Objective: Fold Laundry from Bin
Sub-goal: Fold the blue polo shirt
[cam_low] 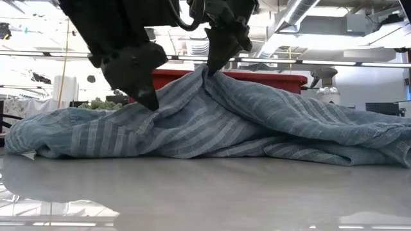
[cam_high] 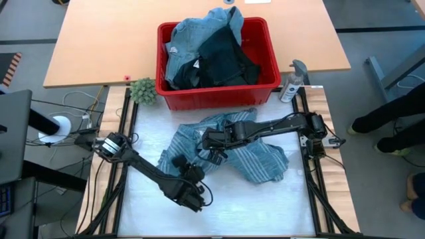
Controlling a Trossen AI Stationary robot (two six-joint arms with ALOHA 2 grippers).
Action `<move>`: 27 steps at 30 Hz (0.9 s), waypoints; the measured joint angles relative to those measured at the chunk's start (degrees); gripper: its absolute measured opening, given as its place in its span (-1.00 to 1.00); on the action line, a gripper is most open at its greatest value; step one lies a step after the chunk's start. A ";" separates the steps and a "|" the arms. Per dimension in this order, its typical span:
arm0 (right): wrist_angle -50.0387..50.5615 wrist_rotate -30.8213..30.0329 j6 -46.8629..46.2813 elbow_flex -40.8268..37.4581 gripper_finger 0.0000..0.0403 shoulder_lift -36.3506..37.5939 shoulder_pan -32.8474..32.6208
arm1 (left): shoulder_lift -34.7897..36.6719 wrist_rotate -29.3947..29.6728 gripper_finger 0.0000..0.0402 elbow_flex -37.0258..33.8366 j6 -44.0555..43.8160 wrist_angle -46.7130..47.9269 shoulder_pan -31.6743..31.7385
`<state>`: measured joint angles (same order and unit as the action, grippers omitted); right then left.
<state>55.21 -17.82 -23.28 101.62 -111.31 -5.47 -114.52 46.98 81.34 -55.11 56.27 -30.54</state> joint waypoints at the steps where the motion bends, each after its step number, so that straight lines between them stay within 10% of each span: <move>1: 0.22 0.00 0.12 0.00 -0.90 0.14 0.04 | 0.00 -1.09 -0.75 0.20 0.02 0.29 -0.23; 15: -0.15 -0.07 1.33 0.00 -0.91 5.43 1.52 | 0.28 6.20 -0.98 7.19 -13.05 11.75 -6.36; 27: 1.51 0.46 3.77 -0.66 -0.91 5.16 1.43 | 0.22 -3.47 -0.44 3.94 -17.79 15.68 -16.01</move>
<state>56.72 -17.37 -19.51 100.97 -106.15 -4.03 -114.30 43.51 85.28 -72.91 71.95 -46.55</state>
